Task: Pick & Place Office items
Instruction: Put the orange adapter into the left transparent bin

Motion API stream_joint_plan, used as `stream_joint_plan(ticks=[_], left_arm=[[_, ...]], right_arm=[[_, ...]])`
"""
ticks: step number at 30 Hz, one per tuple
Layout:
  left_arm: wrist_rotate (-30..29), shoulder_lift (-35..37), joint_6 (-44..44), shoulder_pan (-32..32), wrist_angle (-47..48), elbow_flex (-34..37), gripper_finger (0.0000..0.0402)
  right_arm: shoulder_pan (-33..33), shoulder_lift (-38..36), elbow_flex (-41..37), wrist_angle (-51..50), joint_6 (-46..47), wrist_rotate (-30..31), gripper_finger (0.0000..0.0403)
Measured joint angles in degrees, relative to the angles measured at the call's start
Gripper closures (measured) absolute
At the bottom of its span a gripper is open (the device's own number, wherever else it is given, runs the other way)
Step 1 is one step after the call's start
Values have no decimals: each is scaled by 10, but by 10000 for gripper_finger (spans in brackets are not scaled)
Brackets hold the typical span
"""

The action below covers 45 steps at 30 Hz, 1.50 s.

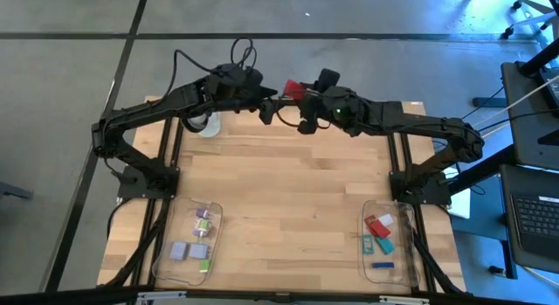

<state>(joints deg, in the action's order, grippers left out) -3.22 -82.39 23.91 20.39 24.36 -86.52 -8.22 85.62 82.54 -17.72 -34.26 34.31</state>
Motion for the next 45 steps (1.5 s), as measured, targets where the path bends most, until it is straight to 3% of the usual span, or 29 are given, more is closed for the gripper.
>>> stream_joint_plan(ticks=[6, 22, 27, 35, 45], left_arm=[[-1, 0, 65, 4, -7, 0, 112], [54, -15, 95, -4, -49, 0, 117], [54, -21, 95, -9, -49, 0, 157], [62, -25, 98, -13, -70, 0, 280], [72, -25, 98, -19, -70, 0, 288]], right_arm=[[18, 0, 0, 3, -28, -3, 189], [50, 0, 0, 36, -66, -9, 183], [57, 0, 0, 36, -59, -9, 187], [68, 0, 0, 35, -58, -6, 185], [80, 0, 0, 32, -43, 11, 176]])
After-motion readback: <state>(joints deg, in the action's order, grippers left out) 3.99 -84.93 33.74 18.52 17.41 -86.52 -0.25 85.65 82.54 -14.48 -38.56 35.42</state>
